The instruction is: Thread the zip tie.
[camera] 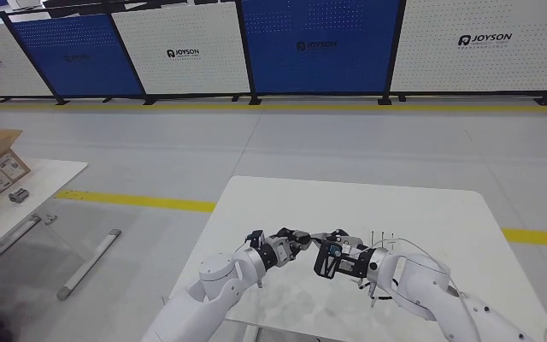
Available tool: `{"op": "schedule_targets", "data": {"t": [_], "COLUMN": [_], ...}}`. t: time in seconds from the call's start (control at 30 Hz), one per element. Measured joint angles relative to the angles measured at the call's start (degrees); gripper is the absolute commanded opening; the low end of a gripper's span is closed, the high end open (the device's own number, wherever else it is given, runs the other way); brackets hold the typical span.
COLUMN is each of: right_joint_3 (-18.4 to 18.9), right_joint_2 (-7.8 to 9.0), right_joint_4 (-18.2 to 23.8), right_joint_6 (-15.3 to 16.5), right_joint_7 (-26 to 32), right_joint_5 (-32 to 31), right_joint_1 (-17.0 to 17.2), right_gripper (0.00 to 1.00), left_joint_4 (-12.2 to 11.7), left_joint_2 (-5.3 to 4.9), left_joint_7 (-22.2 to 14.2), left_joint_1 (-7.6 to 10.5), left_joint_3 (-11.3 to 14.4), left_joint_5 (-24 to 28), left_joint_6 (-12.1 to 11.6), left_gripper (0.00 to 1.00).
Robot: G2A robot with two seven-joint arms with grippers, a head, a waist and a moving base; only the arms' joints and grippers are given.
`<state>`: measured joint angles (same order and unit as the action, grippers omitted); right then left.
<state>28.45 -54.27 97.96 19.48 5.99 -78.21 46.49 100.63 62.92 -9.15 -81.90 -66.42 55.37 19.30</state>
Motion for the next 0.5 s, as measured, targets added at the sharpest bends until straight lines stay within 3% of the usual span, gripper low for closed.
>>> {"op": "schedule_targets", "data": {"t": [0.1, 0.13, 0.17, 0.2, 0.5], "right_joint_3": [0.00, 0.00, 0.10, 0.28, 4.31], "right_joint_2": [0.00, 0.00, -0.03, -0.07, 0.68], "right_joint_4": [0.00, 0.00, 0.01, 0.02, -0.09], "right_joint_6": [0.00, 0.00, -0.06, -0.06, 0.00], "right_joint_7": [0.00, -0.01, -0.14, -0.20, -3.25], "right_joint_5": [0.00, 0.00, 0.17, 0.30, 4.14], "right_joint_1": [0.00, 0.01, 0.29, 0.62, 4.31], "right_gripper": [0.00, 0.34, 0.82, 1.00, 1.00], "left_joint_4": [0.06, 0.12, 0.22, 0.32, 0.80], "left_joint_2": [0.02, 0.02, 0.03, 0.03, 0.13], "left_joint_7": [-0.12, -0.12, -0.10, -0.03, 2.51], "left_joint_1": [-0.18, -0.22, -0.29, -0.35, -1.08], "left_joint_3": [-0.02, -0.02, -0.02, -0.01, 0.42], "left_joint_5": [-0.36, -0.48, -0.70, -0.93, -5.49], "left_joint_6": [-0.16, -0.21, -0.33, -0.45, -2.91], "left_gripper": [0.00, 0.00, 0.00, 0.00, 0.00]}}
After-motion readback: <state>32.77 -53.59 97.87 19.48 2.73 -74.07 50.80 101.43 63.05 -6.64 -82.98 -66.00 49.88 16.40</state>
